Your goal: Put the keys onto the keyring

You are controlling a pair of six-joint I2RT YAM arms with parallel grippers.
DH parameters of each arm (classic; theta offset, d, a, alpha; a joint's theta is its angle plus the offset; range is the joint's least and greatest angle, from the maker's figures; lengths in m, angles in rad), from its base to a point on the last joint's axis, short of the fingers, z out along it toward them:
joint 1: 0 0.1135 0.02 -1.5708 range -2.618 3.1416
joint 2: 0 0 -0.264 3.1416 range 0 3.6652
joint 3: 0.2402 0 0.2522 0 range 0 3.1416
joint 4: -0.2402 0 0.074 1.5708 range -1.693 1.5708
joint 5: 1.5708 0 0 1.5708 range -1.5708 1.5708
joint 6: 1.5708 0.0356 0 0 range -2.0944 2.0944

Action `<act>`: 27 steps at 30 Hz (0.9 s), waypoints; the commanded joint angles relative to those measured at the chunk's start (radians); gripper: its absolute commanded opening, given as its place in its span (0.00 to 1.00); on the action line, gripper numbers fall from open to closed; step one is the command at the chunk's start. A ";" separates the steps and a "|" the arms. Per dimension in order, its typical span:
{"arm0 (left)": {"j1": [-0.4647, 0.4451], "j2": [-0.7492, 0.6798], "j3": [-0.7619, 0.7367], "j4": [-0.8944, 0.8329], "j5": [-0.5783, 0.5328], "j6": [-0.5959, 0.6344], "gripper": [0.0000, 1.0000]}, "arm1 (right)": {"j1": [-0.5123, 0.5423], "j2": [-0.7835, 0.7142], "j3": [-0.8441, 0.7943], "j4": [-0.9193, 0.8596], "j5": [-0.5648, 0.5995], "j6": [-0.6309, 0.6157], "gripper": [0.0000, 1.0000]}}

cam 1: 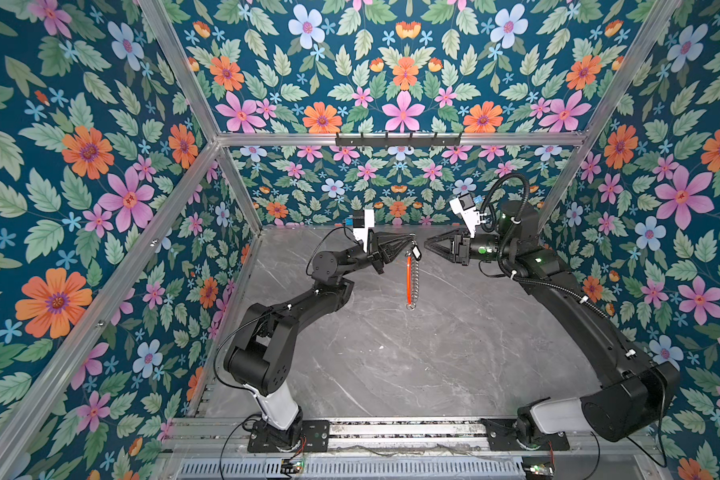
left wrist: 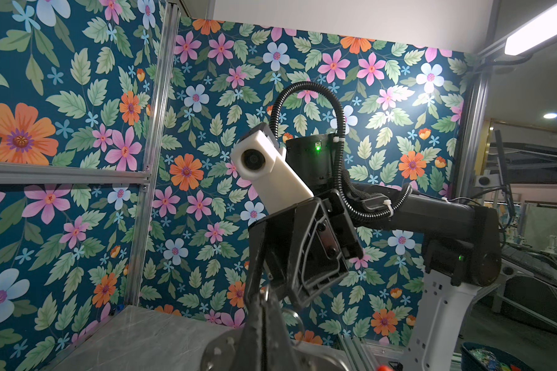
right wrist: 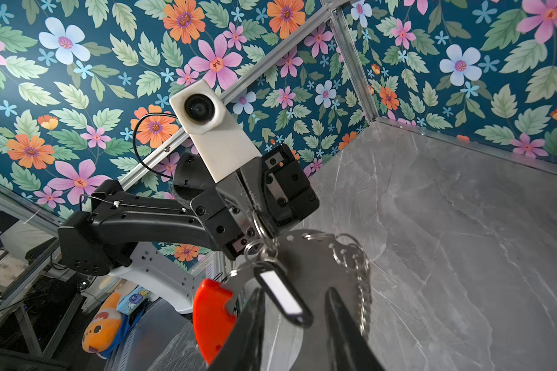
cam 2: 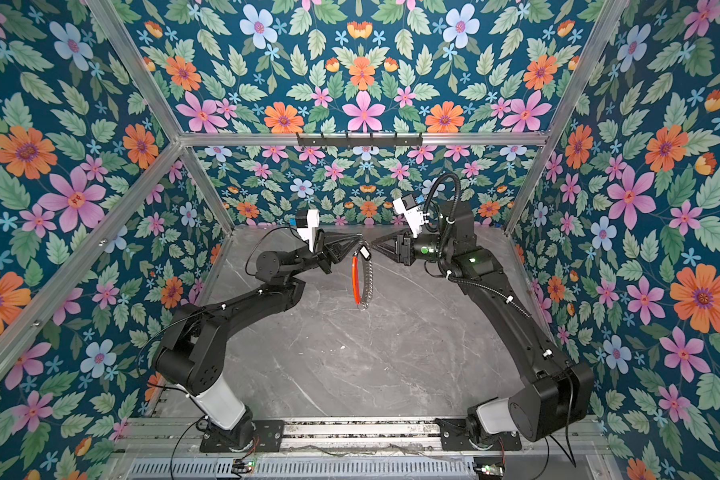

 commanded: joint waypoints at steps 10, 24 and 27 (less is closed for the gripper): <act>-0.001 0.007 0.012 0.055 -0.002 -0.032 0.00 | 0.038 0.054 0.048 0.103 -0.056 0.055 0.23; -0.001 0.012 0.020 0.067 0.004 -0.061 0.00 | 0.056 0.085 0.072 0.109 -0.046 0.055 0.11; -0.001 0.013 0.020 0.071 0.004 -0.066 0.00 | 0.057 0.091 0.083 0.110 -0.046 0.056 0.12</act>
